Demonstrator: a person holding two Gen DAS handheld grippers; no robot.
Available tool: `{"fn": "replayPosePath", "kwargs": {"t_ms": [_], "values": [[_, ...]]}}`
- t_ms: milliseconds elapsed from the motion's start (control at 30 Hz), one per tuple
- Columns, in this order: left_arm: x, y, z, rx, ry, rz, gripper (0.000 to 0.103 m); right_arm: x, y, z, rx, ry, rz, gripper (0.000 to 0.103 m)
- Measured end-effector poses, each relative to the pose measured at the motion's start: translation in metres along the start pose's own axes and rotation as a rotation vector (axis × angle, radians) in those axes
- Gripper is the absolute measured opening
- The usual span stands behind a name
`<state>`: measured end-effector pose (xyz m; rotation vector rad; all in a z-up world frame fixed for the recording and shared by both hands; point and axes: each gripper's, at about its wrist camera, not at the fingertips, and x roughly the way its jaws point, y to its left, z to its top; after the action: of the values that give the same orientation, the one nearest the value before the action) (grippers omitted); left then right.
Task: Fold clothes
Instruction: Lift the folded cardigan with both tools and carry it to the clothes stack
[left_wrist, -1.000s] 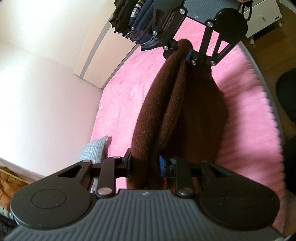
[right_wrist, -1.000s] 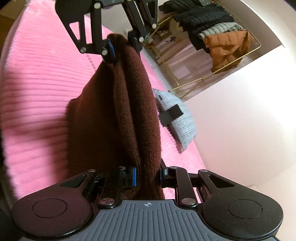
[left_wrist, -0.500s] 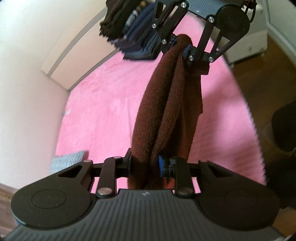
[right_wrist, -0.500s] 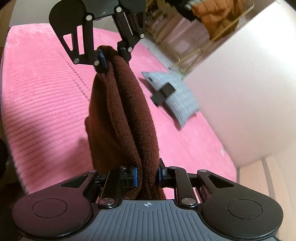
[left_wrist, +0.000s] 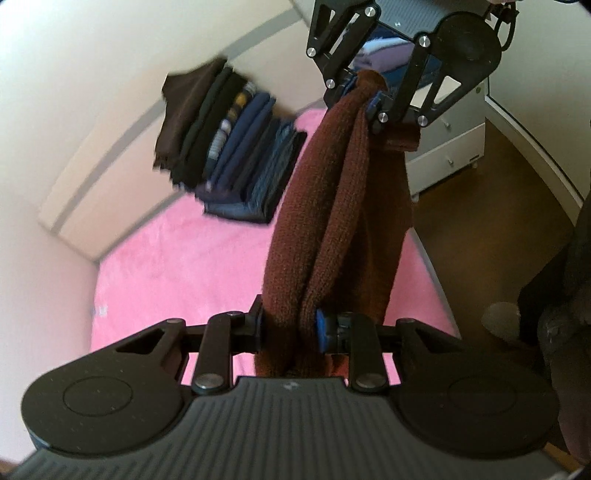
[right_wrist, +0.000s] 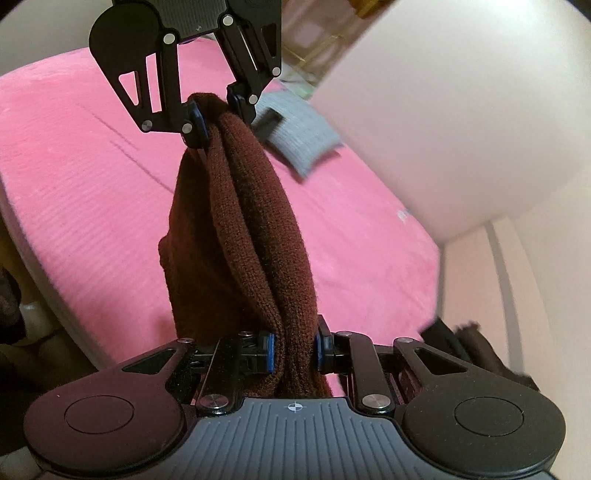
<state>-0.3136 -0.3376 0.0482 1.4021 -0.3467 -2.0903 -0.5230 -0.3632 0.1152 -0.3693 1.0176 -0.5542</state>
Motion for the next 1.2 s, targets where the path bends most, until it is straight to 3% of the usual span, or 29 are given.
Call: {"fn": "replayPosePath", "kwargs": {"t_ms": [400, 733, 933, 1200], "values": [[0.024, 0.044, 0.09, 0.019, -0.106, 0.032, 0.023, -0.046, -0.083, -0.049, -0.015, 0.022, -0.128, 0.018], [0.054, 0.083, 0.108, 0.088, -0.195, -0.011, 0.023, -0.044, -0.103, -0.066, 0.029, 0.109, -0.172, 0.018], [0.07, 0.126, 0.126, 0.154, -0.241, -0.014, 0.023, -0.043, -0.124, -0.07, 0.06, 0.142, -0.212, 0.018], [0.106, 0.204, 0.186, 0.164, -0.301, 0.068, 0.023, -0.031, -0.217, -0.084, 0.054, 0.118, -0.304, 0.018]]}}
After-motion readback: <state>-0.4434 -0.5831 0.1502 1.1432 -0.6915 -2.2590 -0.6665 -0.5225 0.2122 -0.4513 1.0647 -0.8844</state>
